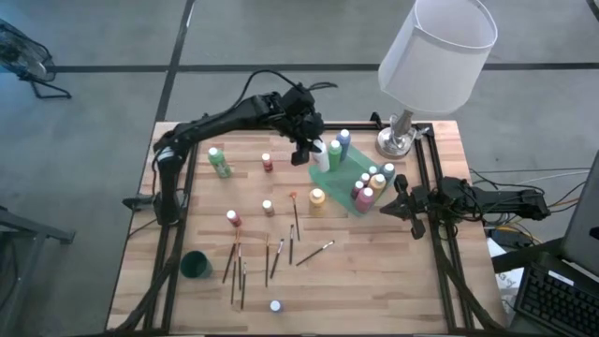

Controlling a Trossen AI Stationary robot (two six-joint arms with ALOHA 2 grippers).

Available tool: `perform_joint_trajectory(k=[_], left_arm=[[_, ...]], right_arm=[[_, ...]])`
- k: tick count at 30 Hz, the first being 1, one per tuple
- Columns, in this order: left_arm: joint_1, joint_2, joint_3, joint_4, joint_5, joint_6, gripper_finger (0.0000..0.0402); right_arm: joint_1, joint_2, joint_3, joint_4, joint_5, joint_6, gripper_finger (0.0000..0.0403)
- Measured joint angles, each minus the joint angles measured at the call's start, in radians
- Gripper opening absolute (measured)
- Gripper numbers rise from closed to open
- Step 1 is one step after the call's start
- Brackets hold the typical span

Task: Pick & Place Paint Supplies
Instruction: Put the big white paint bottle into the green bin

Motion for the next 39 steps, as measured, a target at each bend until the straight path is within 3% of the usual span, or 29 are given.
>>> perform_joint_trajectory(k=[31,39], left_arm=[[-0.004,0.165,-0.003,0.059,-0.038,0.031,0.0127],[-0.002,0.162,-0.005,0.073,-0.049,0.029,0.0162]], right_arm=[[0.000,0.000,0.000,0.000,0.000,0.000,0.0013],[0.000,0.000,0.000,0.000,0.000,0.000,0.0013]])
